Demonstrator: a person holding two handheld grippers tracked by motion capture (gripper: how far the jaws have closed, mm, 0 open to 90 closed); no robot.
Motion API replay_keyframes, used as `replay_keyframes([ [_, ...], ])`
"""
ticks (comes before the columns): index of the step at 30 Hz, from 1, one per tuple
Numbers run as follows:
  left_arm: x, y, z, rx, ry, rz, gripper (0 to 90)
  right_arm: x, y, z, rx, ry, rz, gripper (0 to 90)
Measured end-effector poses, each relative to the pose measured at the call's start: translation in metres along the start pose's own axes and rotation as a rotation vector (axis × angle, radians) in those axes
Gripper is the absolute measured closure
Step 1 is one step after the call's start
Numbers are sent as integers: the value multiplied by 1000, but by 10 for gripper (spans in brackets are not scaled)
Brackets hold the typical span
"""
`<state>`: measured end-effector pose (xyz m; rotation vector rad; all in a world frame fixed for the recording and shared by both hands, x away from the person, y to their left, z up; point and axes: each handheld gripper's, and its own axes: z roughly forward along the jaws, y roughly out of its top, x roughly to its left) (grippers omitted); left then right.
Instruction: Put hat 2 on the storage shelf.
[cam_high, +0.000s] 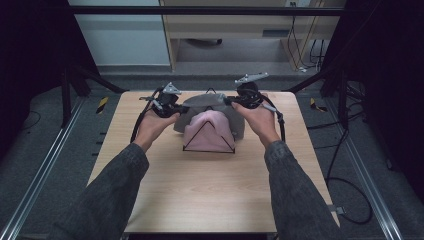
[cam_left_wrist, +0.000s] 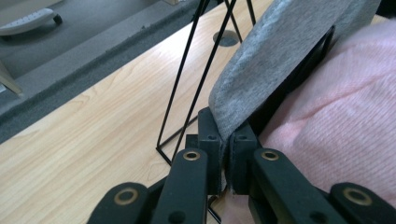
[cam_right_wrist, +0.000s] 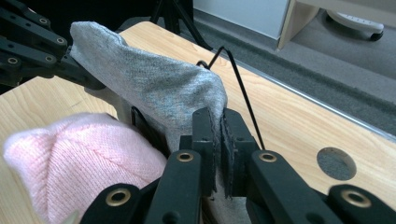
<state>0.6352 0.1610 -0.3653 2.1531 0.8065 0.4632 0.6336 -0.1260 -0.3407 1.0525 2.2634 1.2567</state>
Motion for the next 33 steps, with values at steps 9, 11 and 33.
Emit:
replay_keyframes([
  [9,2,-12,6,27,-8,-33,868,3,-7,8,11,-5,14,852],
  [11,1,-13,7,28,-8,-34,867,2,-10,9,18,-8,23,852],
  [33,1,-26,19,59,-11,-74,802,1,-24,17,45,-8,47,728],
])
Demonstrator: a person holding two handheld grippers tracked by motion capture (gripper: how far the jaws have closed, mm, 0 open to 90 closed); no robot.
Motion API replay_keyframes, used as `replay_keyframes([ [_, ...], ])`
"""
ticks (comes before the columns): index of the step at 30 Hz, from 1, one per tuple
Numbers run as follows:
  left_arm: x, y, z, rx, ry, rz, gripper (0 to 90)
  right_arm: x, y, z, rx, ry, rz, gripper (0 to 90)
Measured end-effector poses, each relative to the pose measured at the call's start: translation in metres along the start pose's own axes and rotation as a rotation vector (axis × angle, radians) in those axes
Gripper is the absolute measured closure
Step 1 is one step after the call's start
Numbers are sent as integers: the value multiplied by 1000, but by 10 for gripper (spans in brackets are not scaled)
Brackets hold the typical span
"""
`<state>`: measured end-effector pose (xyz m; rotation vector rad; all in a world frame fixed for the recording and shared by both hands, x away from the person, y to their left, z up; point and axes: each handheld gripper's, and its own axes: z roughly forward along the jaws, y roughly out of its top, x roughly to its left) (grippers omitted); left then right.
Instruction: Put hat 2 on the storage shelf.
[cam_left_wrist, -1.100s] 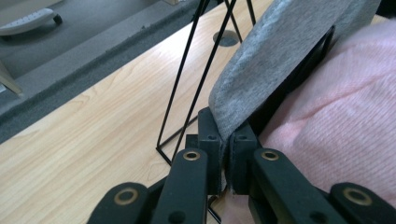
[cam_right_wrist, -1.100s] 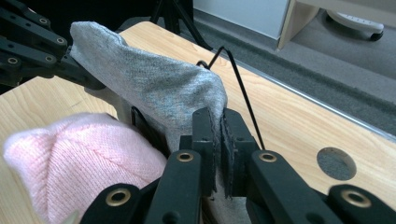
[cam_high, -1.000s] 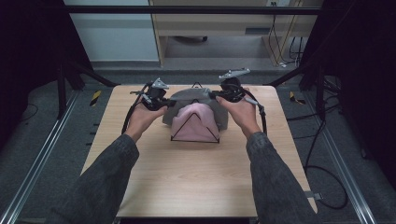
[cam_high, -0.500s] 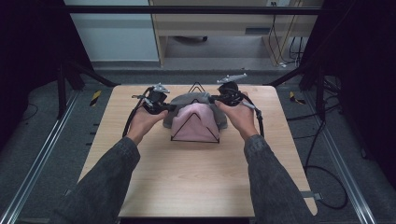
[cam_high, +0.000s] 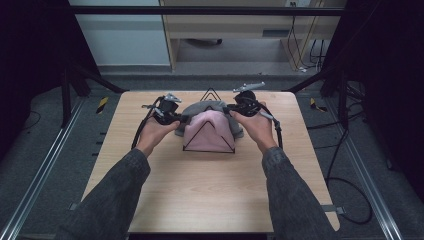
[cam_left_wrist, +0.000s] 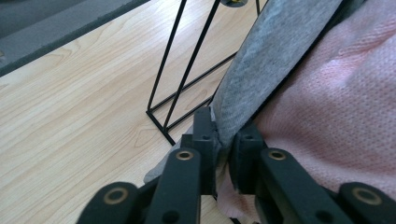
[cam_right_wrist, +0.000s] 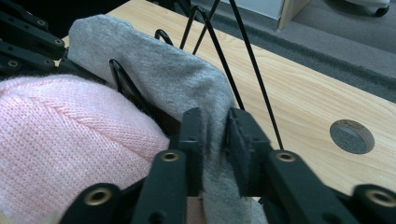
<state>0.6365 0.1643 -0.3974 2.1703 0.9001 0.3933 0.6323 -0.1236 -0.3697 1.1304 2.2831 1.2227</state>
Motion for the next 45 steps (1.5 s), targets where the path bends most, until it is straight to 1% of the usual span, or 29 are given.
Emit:
replay_keyframes([
  [1,-1,0,0,-10,3,0,784,0,0,0,-3,0,-1,716],
  [3,-2,0,-2,-13,6,7,755,1,1,-1,-12,0,-7,694],
  [4,-2,0,-4,-24,15,10,736,1,1,-2,-13,-1,-6,682],
  [6,-3,0,-5,-29,18,4,703,2,2,-2,-18,-9,-13,661],
  [8,-3,1,-6,-39,28,0,691,2,2,-3,-18,-13,-12,652],
  [10,-3,1,-9,-44,28,0,667,2,2,-3,-22,-14,-1,635],
  [11,-4,2,-10,-48,34,5,652,2,2,-4,-24,-21,-8,625],
  [13,-5,2,-11,-45,36,12,643,3,2,-4,-25,-22,-7,620],
  [14,-6,3,-13,-50,43,18,620,4,3,-5,-27,-24,-7,612],
  [16,-7,3,-14,-58,46,11,606,4,3,-6,-29,-25,-6,605],
  [17,-7,3,-15,-58,53,20,589,4,4,-6,-30,-26,-8,600],
  [18,-9,3,-17,-65,58,19,553,5,4,-8,-33,-32,-9,590],
  [20,-10,4,-19,-73,62,18,520,6,5,-10,-34,-36,-8,583],
  [26,-11,3,-23,-74,70,3,449,7,6,-15,-45,-50,-10,570],
  [27,-11,3,-24,-75,73,2,449,7,6,-15,-45,-50,-10,570],
  [28,-11,3,-25,-70,76,5,438,7,6,-16,-51,-51,-10,569],
  [29,-12,2,-28,-75,81,-5,421,8,6,-19,-55,-57,-10,565],
  [31,-13,1,-30,-74,83,-6,416,8,7,-21,-56,-58,-12,562],
  [32,-14,0,-33,-72,94,-5,390,10,8,-26,-62,-64,-14,554],
  [33,-14,0,-33,-72,94,-5,374,10,8,-26,-62,-64,-14,554],
  [34,-14,0,-38,-76,105,-11,362,11,9,-31,-73,-69,-15,539],
  [36,-15,-1,-42,-85,112,-28,333,12,10,-35,-82,-72,-10,523],
  [37,-15,-1,-42,-85,112,-28,315,12,9,-38,-85,-74,-9,509],
  [40,-19,-1,-50,-83,126,-26,269,15,9,-42,-86,-81,-7,467],
  [42,-20,-1,-52,-78,127,-22,244,16,9,-44,-88,-80,-2,454],
  [43,-24,-1,-57,-79,123,-26,230,19,9,-47,-100,-89,-5,434],
  [45,-26,-1,-60,-77,118,-21,220,20,8,-49,-111,-95,-7,421],
])
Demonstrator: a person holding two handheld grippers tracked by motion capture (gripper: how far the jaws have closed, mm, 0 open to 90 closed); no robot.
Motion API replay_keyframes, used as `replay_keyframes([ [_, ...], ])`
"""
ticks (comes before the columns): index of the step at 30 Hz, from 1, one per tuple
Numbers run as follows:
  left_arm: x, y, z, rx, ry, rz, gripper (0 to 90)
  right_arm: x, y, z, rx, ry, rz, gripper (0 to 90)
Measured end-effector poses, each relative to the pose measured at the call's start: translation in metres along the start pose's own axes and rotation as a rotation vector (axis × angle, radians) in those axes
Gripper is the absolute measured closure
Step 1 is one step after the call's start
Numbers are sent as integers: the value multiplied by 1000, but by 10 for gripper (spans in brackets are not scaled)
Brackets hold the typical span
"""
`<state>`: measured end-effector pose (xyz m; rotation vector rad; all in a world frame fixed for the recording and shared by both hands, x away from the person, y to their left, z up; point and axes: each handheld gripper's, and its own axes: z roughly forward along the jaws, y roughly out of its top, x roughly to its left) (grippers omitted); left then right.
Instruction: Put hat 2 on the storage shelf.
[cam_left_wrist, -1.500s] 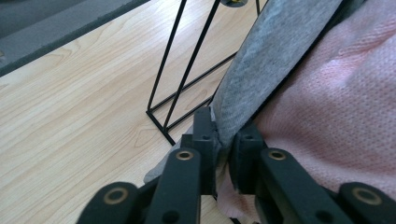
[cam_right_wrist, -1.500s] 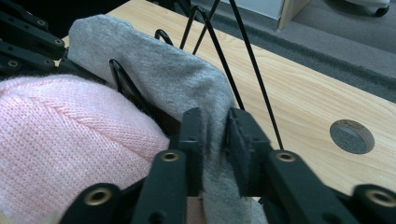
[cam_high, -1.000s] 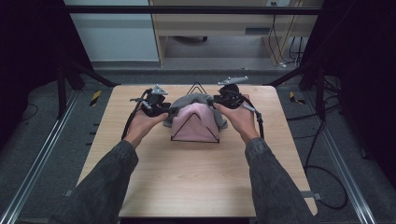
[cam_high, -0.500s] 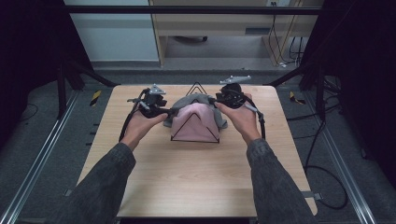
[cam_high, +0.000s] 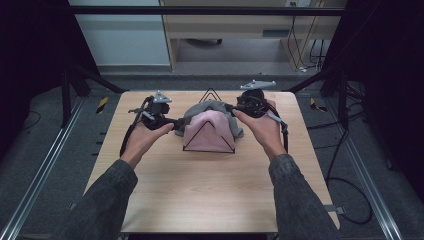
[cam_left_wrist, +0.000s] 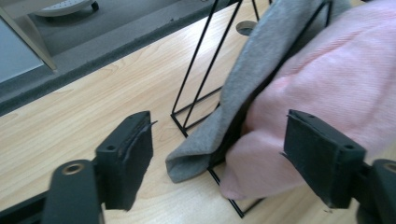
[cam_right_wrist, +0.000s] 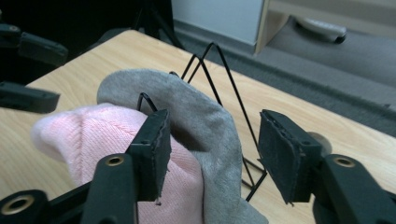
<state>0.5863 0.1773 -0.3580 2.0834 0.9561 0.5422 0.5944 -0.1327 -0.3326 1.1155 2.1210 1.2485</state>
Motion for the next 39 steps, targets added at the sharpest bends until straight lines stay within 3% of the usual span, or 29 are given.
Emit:
replay_keyframes([
  [5,-14,-3,-18,5,-16,28,134,7,-5,-17,-15,-13,17,282],
  [12,-28,-11,-33,-4,-40,50,66,15,-15,-37,-21,-36,20,161],
  [14,-33,-19,-35,-1,-66,53,56,16,-21,-42,-29,-37,24,144],
  [23,-46,-37,-36,35,-82,81,56,16,-46,-56,-28,-29,15,99],
  [28,-52,-48,-42,43,-88,101,56,14,-63,-66,-22,-25,7,143],
  [32,-54,-58,-44,48,-98,102,56,13,-82,-75,2,-31,-4,140],
  [39,-54,-76,-39,98,-107,127,60,14,-98,-81,11,-32,6,126],
])
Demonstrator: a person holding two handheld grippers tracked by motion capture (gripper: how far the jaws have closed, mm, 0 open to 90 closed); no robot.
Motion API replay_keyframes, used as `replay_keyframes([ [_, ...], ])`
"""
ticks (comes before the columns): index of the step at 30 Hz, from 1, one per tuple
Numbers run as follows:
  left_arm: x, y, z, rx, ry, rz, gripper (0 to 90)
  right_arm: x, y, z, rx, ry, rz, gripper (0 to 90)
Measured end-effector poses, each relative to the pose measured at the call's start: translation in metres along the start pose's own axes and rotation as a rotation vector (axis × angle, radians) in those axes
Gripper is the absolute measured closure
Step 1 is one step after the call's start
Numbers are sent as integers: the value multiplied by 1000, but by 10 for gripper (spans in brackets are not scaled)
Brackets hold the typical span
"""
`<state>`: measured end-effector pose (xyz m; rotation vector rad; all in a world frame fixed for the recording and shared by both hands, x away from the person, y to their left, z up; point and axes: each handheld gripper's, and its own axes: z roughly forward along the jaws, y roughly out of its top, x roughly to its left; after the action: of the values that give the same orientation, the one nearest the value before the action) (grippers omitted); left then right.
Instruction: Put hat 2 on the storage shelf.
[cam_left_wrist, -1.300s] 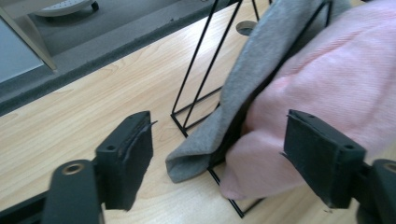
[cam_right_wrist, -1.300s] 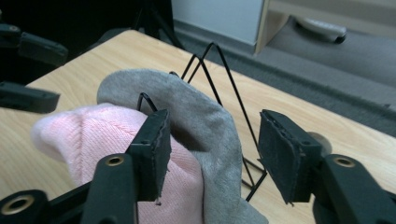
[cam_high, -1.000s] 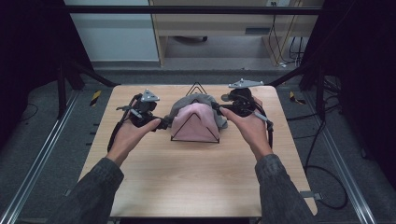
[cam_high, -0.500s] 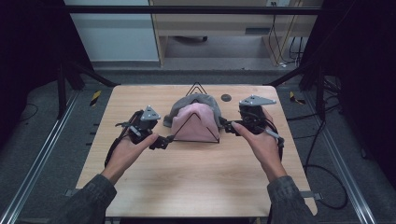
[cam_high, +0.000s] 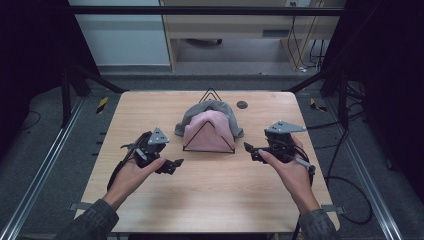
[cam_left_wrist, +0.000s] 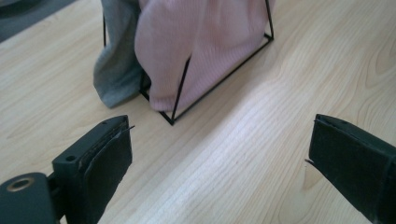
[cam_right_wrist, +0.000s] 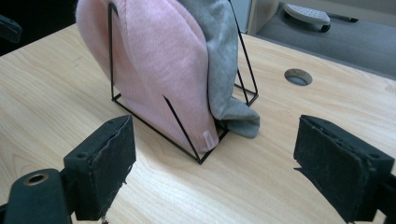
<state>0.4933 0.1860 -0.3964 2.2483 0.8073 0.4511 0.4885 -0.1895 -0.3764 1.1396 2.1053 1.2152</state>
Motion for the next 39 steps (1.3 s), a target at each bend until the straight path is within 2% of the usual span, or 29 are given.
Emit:
replay_keyframes([
  [3,-3,-9,3,9,-10,-3,61,2,-9,2,9,7,-5,121],
  [4,-5,-15,4,8,-21,-6,60,4,-16,5,30,14,-5,112],
  [5,-5,-15,4,8,-21,-6,60,5,-21,7,43,20,3,102],
  [6,-7,-19,4,13,-25,-6,60,5,-21,7,43,20,3,102],
  [8,-9,-30,7,30,-40,-4,59,7,-36,13,79,27,7,104],
  [11,-10,-46,12,53,-54,-10,57,8,-52,18,114,40,32,98],
  [12,-10,-46,12,53,-54,-10,57,8,-52,18,114,40,32,98],
  [14,-9,-63,17,85,-62,-18,58,7,-65,22,130,49,49,97],
  [17,-6,-77,20,97,-60,-41,59,4,-77,25,137,47,79,97],
  [25,8,-95,24,111,-34,-89,57,0,-87,32,181,37,95,94],
  [26,10,-100,26,115,-32,-110,58,0,-90,36,192,38,104,94],
  [28,11,-101,26,120,-32,-110,55,0,-91,38,203,39,110,91],
  [29,13,-103,27,125,-31,-104,52,0,-93,42,230,30,113,87],
  [31,14,-104,27,127,-25,-105,48,1,-95,45,249,21,107,79],
  [35,21,-109,30,139,-15,-138,48,0,-99,46,264,-2,103,79],
  [37,24,-113,31,142,-5,-138,36,-3,-102,45,260,-10,130,77],
  [39,24,-113,32,140,-2,-131,28,-4,-103,45,264,-15,128,76],
])
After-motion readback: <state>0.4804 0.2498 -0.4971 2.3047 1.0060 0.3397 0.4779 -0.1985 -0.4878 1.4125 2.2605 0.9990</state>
